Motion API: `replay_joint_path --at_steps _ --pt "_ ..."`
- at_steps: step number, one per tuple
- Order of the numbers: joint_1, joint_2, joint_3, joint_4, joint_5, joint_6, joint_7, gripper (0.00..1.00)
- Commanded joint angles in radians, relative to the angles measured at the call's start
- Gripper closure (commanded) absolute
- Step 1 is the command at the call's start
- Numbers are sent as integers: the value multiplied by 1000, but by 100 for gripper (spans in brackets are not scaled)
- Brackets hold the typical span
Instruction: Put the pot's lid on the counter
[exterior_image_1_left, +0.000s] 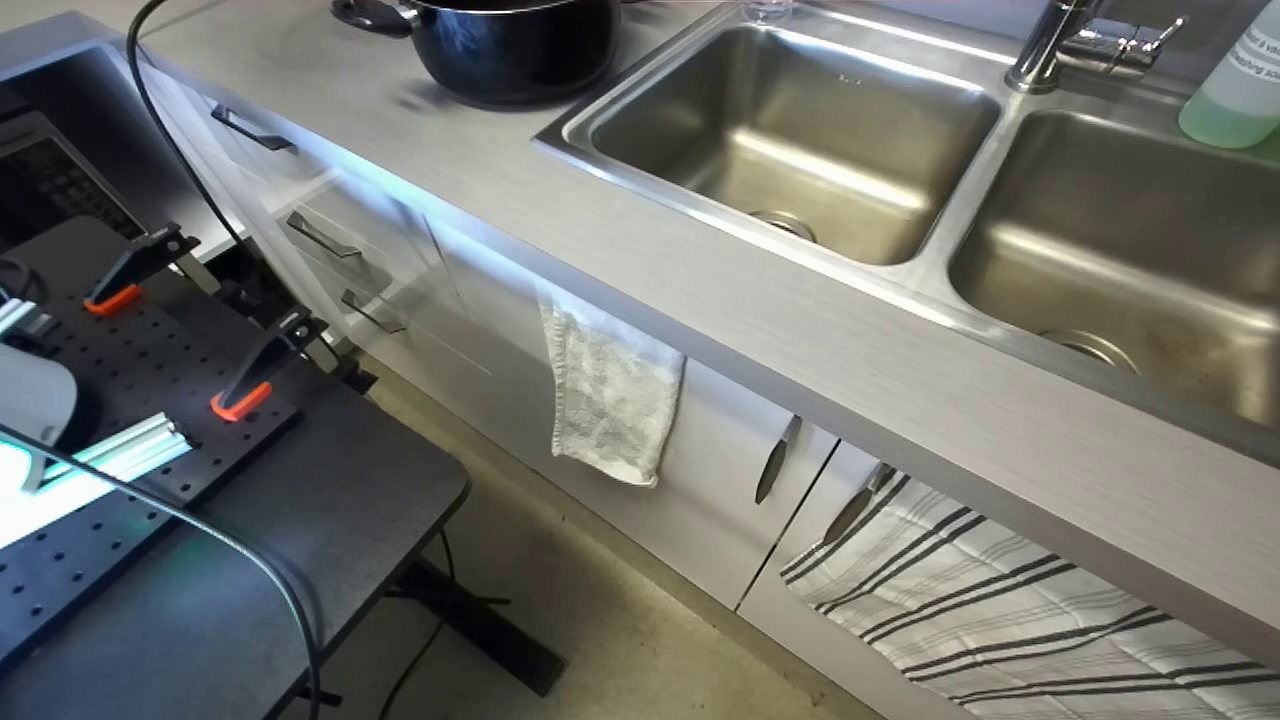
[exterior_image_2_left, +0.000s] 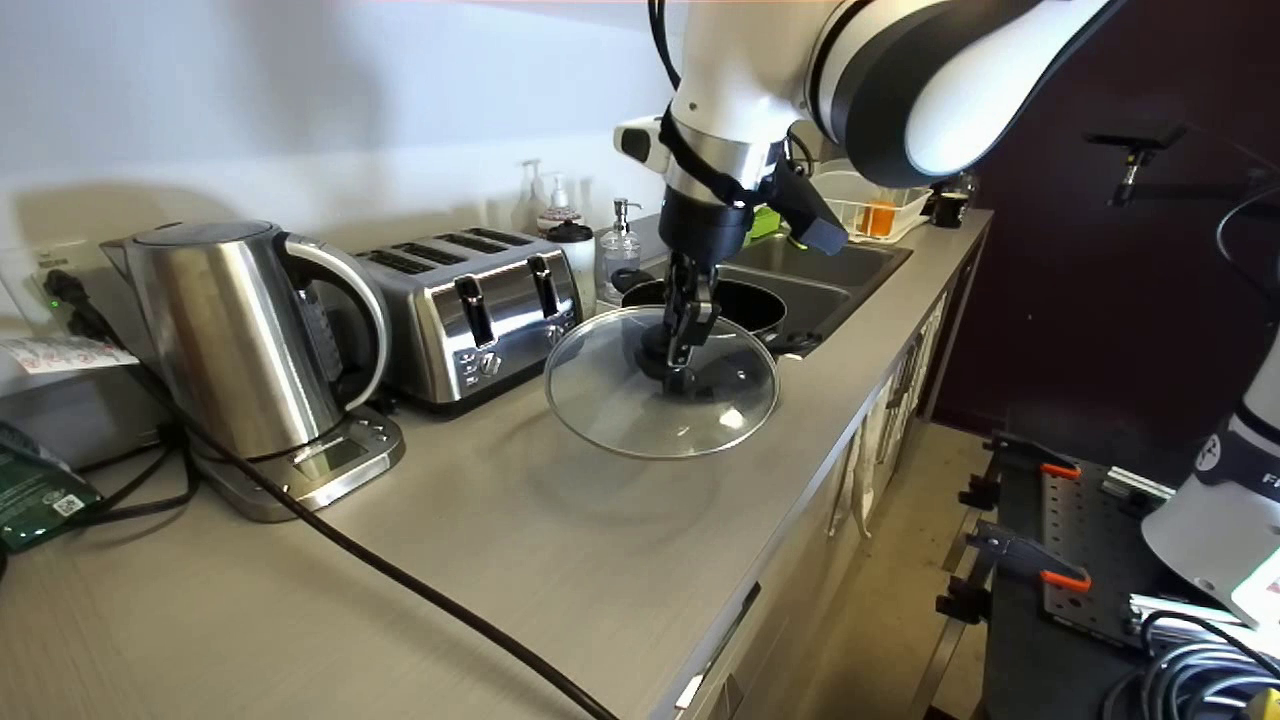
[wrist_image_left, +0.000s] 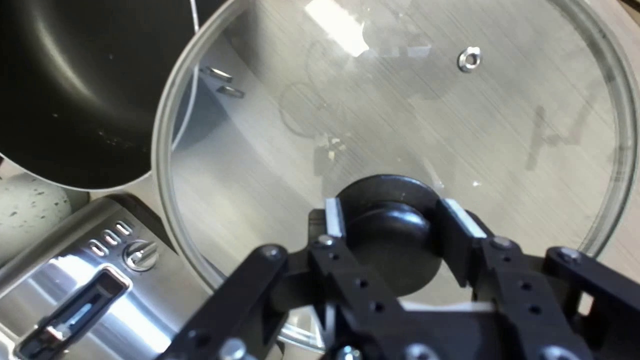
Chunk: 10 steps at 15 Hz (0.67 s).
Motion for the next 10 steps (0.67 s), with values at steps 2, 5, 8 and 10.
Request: replay_joint_path --at_steps 2,5,8,10 --pt "49 82 9 70 -97 -39 49 77" --pt "67 139 1 104 -87 -47 28 77" --pt "68 204 -11 147 -65 -62 8 77" --pt "62 243 -19 173 -44 -71 -10 77"
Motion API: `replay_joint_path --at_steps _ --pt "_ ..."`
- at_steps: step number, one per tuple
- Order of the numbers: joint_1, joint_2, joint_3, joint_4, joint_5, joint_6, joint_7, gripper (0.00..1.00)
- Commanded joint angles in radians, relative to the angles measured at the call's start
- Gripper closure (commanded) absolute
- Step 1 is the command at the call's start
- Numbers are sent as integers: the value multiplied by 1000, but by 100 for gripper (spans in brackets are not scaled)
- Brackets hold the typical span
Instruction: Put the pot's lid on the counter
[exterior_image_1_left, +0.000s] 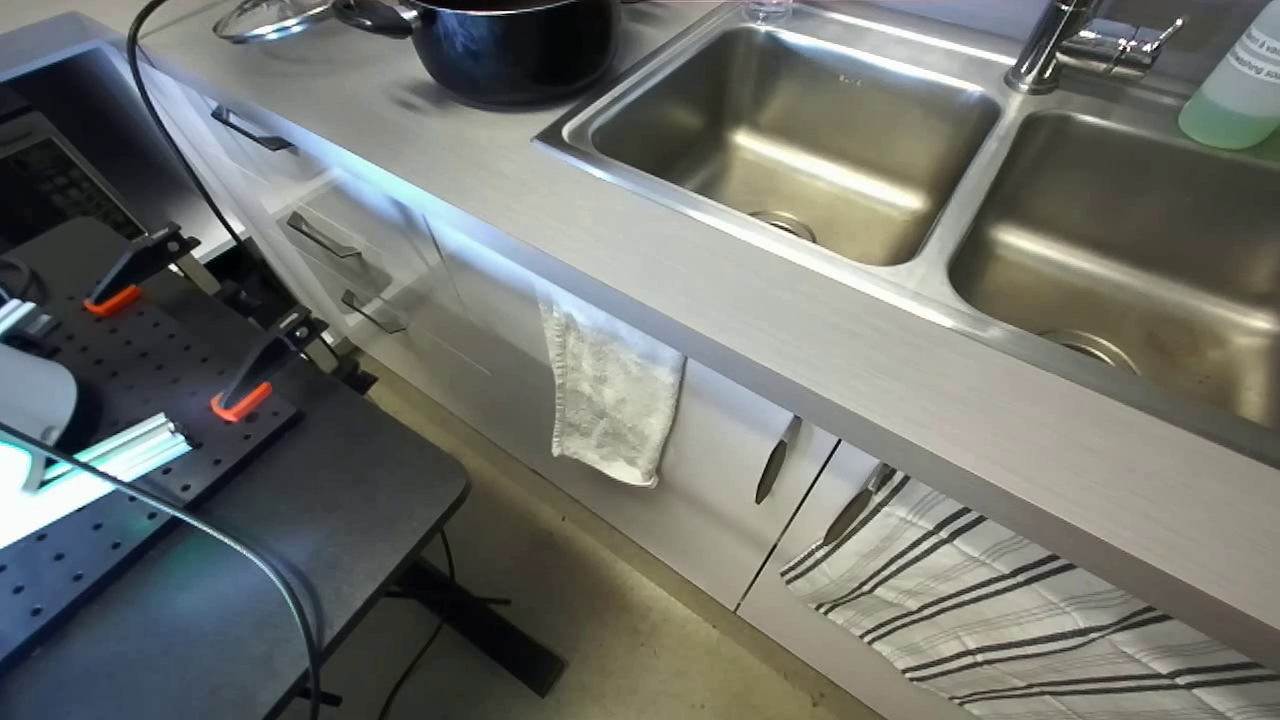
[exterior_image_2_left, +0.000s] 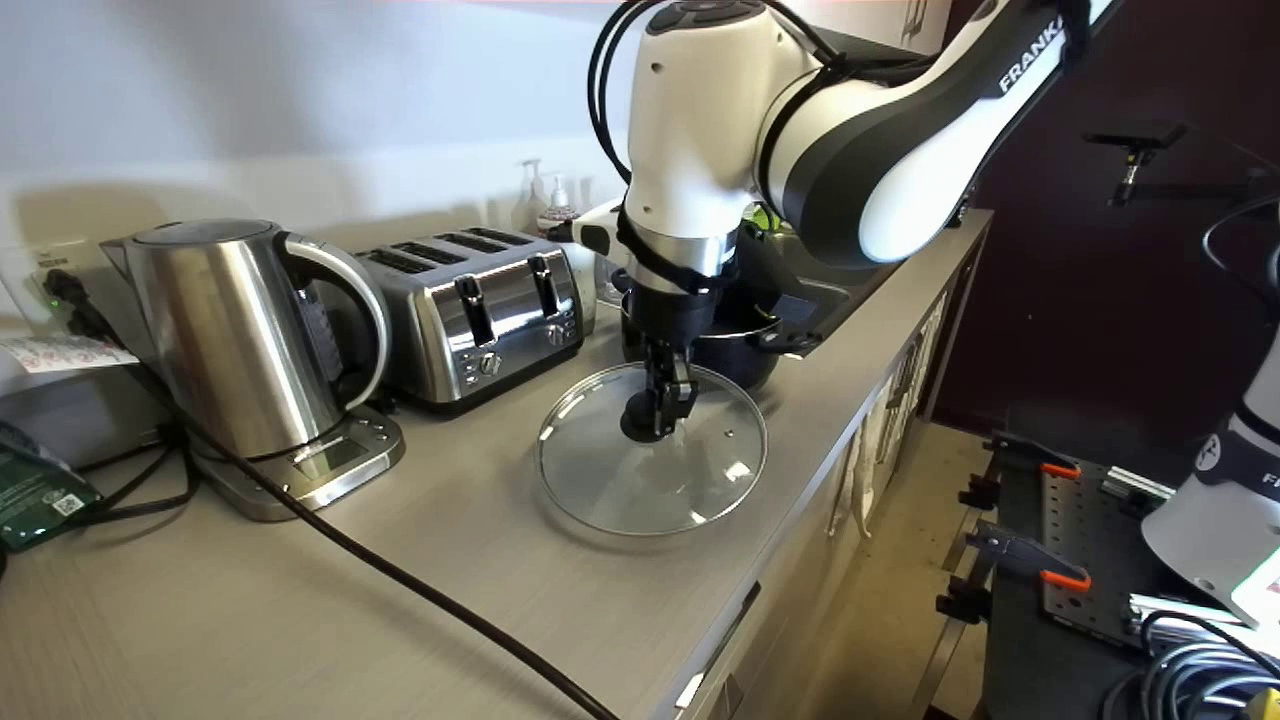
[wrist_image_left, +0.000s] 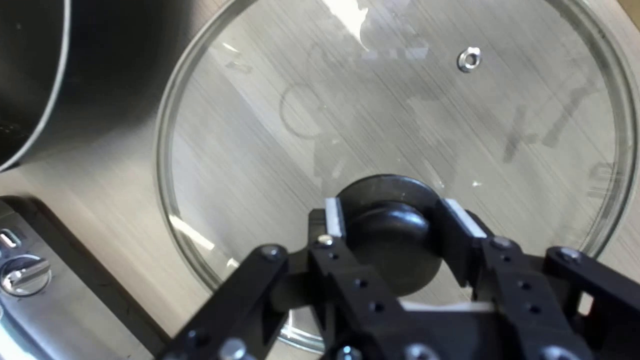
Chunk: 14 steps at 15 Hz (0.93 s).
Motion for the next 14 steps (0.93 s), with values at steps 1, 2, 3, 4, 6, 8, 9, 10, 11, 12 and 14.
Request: replay_joint_path --at_steps 1,2,3,4,6,8,9,10,11,12,14 --pt "5 69 -24 79 30 -38 -38 77" --pt "2 85 -28 89 41 -43 -47 77" --pt "-1 100 -31 99 53 -45 -56 77" --pt "-4 116 -35 108 64 -48 -63 77" --pt "-10 137 -37 126 94 -56 -86 77" --pt "-13 151 -40 142 117 -71 -103 77" --pt "-13 156 -42 147 126 -76 -109 77" --pt "-14 159 -43 151 134 -80 -113 77" --pt "-14 162 -43 156 140 -83 -118 77" --pt "-15 162 -44 159 145 -87 -121 77" --pt "-15 161 -46 161 151 -92 -122 27"
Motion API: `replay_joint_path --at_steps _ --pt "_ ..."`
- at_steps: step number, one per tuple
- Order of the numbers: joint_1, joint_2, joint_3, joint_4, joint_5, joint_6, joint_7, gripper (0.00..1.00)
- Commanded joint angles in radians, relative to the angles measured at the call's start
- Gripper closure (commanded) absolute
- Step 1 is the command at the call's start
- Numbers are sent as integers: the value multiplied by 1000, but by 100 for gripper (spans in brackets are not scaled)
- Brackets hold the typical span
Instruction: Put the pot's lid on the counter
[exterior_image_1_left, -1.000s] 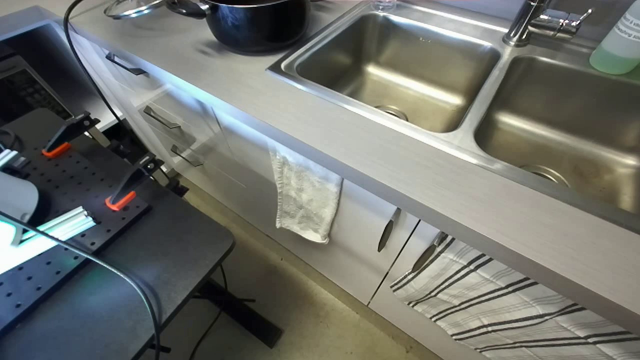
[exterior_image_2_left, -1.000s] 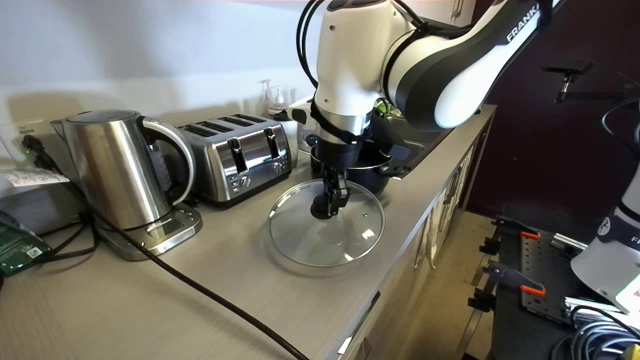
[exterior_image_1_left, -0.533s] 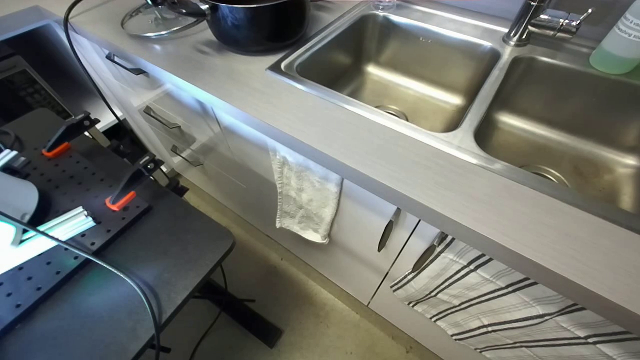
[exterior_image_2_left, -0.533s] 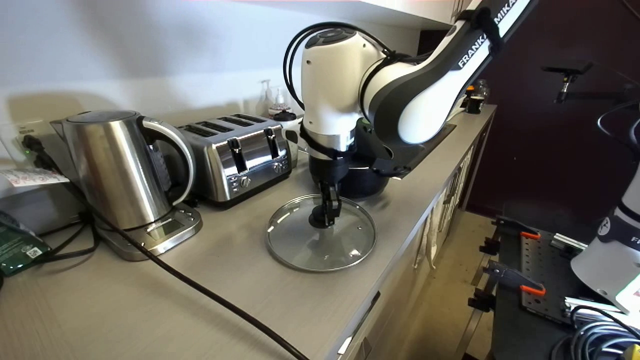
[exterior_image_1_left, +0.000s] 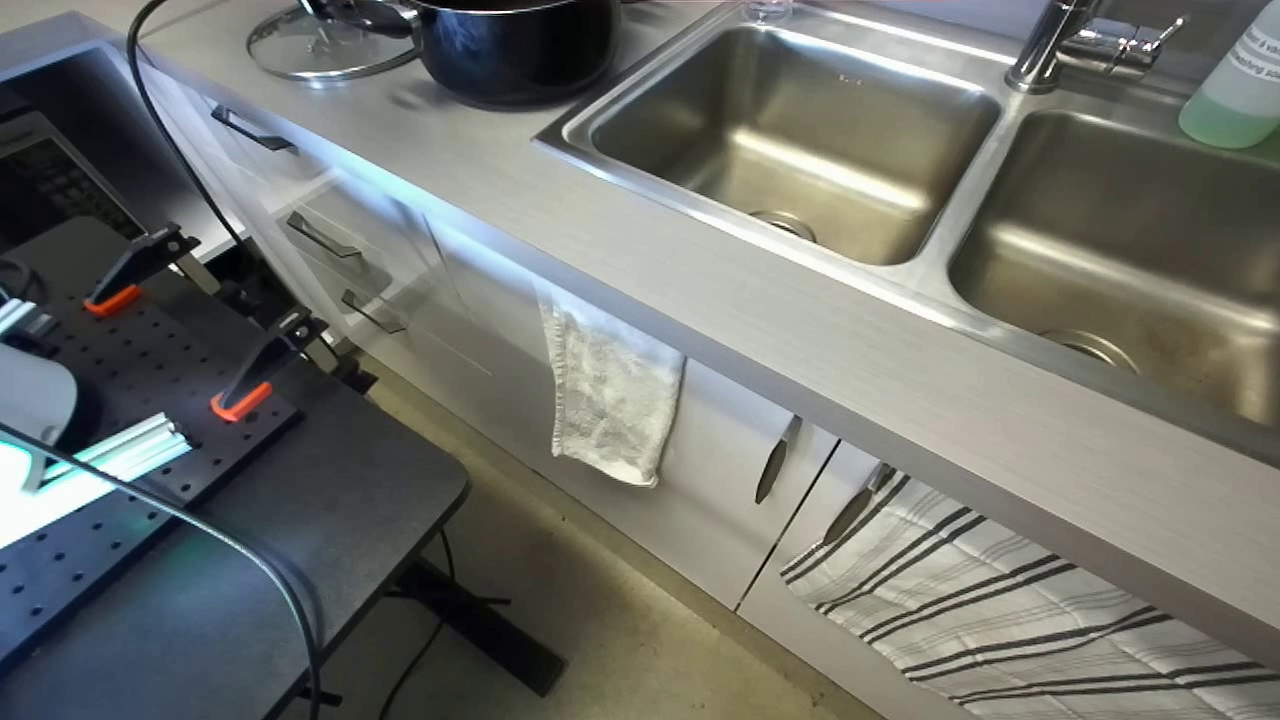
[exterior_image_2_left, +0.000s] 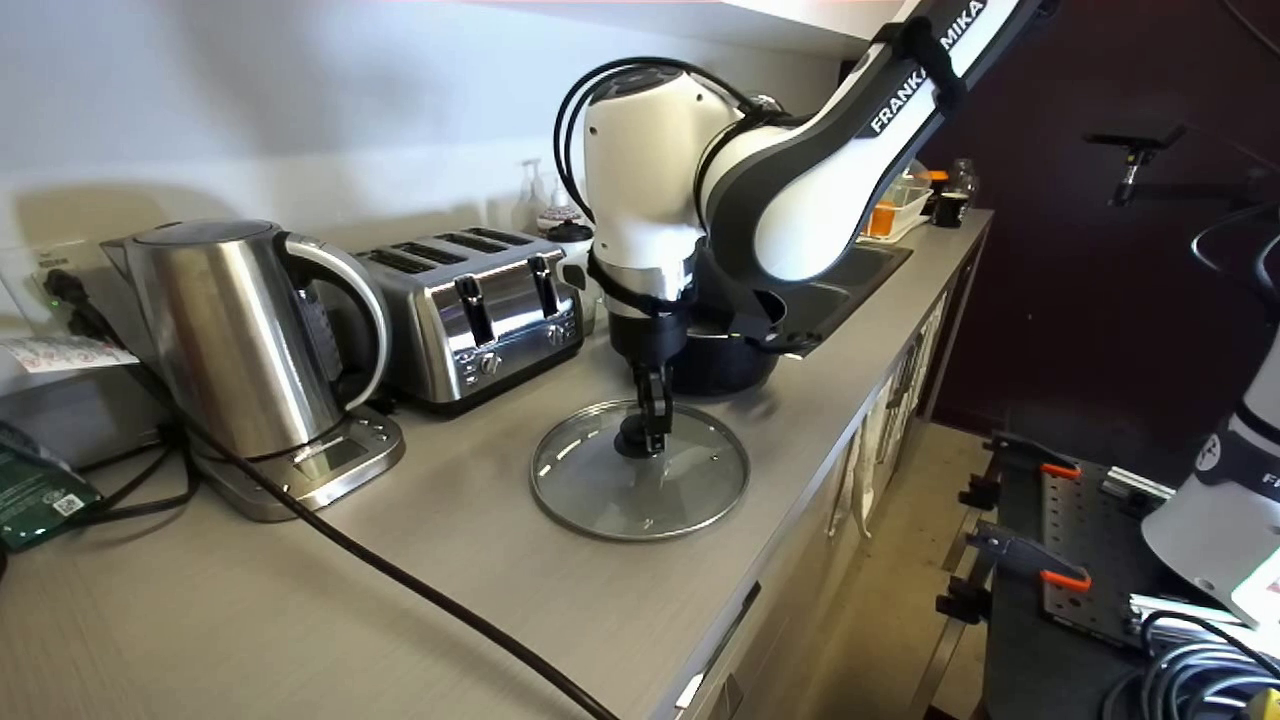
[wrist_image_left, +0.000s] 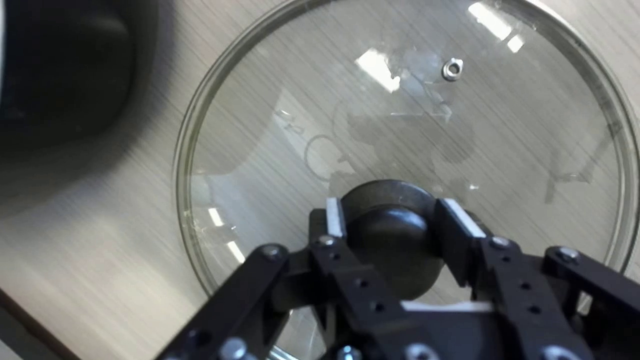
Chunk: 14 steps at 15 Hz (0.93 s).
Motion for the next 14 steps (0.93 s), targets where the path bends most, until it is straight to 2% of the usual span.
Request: replay_joint_path --at_steps 1,5,14 --pt "1 12 -7 29 27 -26 -33 26" --pt "-8 -41 -1 -17 34 -1 -45 0" --pt "-41 -254 34 -205 108 77 -173 0"
